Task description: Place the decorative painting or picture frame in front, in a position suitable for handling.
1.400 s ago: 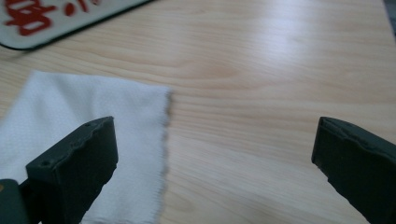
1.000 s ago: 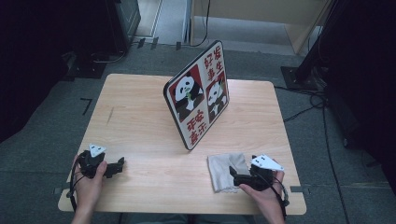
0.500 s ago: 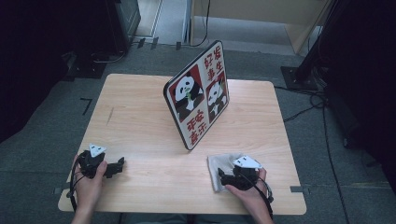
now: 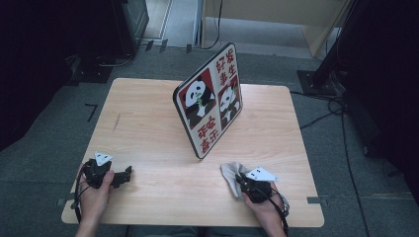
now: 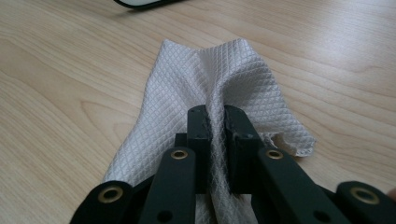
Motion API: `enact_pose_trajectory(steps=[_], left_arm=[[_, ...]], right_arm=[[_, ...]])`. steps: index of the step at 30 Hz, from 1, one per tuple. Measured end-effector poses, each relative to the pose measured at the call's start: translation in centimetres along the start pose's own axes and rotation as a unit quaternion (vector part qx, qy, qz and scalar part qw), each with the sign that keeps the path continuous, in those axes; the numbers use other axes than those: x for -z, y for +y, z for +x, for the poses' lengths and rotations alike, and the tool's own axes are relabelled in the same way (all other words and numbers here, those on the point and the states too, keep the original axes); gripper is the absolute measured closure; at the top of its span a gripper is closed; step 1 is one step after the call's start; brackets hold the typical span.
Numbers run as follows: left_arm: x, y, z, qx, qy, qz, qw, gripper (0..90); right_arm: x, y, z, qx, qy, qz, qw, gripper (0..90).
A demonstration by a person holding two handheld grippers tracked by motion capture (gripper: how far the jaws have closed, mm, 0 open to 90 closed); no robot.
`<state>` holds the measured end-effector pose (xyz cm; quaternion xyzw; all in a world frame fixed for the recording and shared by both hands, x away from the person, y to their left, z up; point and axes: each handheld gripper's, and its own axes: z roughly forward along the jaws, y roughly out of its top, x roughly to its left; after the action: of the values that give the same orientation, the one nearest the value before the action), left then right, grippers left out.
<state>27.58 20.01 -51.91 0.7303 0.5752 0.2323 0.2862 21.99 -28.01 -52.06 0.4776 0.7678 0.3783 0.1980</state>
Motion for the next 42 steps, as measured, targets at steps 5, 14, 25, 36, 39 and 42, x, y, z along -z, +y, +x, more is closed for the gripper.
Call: enact_pose_trajectory(steps=[5, 14, 25, 36, 39, 42], left_arm=[[0.1, 0.0, 0.0, -0.004, -0.002, 0.003, 1.0000, 0.0], [0.3, 0.1, -0.1, 0.007, -0.003, 0.000, 1.0000, 0.0], [0.6, 0.5, -0.8, 0.002, -0.014, -0.011, 0.9998, 0.0], [1.5, 1.9, -3.0, -0.006, -0.019, -0.036, 0.9992, 0.0], [2.0, 2.7, -3.4, 0.006, -0.015, -0.051, 0.9986, 0.0], [2.2, 3.4, -3.8, 0.007, -0.027, -0.058, 0.9979, 0.0]], right_arm=[[2.4, 1.0, -1.7, -0.024, -0.034, -0.037, 0.9985, 83.1], [5.2, 0.2, -6.2, -0.074, -0.095, -0.061, 0.9908, 83.2], [5.3, -0.1, -6.9, -0.090, -0.124, -0.069, 0.9858, 15.6], [3.1, -0.6, -7.7, -0.105, -0.113, -0.027, 0.9876, 1.0], [2.4, -0.9, -7.8, -0.107, -0.109, -0.007, 0.9883, 0.0], [1.6, -1.3, -8.0, -0.115, -0.100, 0.013, 0.9883, 0.0]])
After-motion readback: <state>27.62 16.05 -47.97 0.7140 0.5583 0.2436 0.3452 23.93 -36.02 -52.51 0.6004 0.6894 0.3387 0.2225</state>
